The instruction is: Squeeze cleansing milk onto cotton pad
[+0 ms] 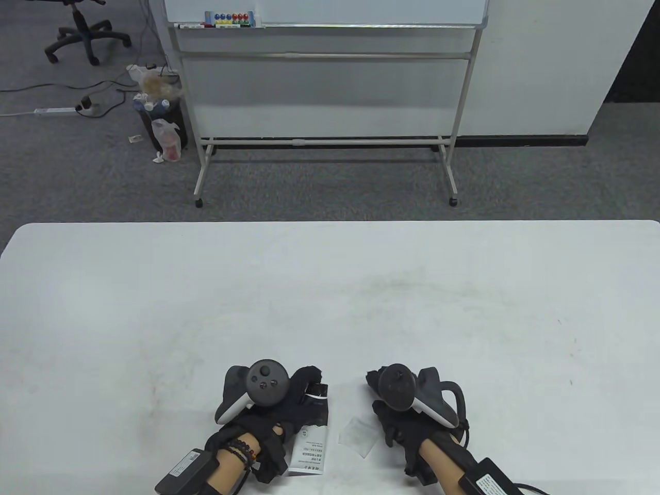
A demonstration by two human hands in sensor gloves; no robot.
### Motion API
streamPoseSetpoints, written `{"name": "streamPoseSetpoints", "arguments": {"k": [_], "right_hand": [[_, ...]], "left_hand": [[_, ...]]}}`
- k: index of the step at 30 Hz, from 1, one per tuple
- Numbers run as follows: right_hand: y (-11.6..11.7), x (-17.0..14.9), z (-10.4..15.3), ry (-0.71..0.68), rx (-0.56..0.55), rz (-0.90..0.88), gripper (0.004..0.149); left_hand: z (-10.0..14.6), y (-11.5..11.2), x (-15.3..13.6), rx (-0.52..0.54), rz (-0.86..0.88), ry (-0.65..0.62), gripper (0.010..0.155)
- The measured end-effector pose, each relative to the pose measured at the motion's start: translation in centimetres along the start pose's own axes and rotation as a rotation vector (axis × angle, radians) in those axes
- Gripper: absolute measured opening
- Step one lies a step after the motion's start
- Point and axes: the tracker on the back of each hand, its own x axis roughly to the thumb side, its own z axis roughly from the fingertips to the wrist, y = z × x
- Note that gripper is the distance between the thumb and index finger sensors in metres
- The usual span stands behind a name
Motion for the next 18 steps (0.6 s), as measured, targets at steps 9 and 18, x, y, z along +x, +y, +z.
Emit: {"name": "streamPoseSetpoints", "arguments": {"k": [9, 18], "right_hand": [[-1.2, -2.0, 0.0, 0.090, -0.093, 0.008, 0.070], [-1.5, -2.9, -0.4, 0.099, -0.117, 0.019, 0.073]], "left_hand": [[-0.6, -1.2, 1.0, -0.062, -0.249, 0.077, 0.071], [0.5, 2.1, -0.9, 0.053, -0.182, -0.017, 0.083]]}}
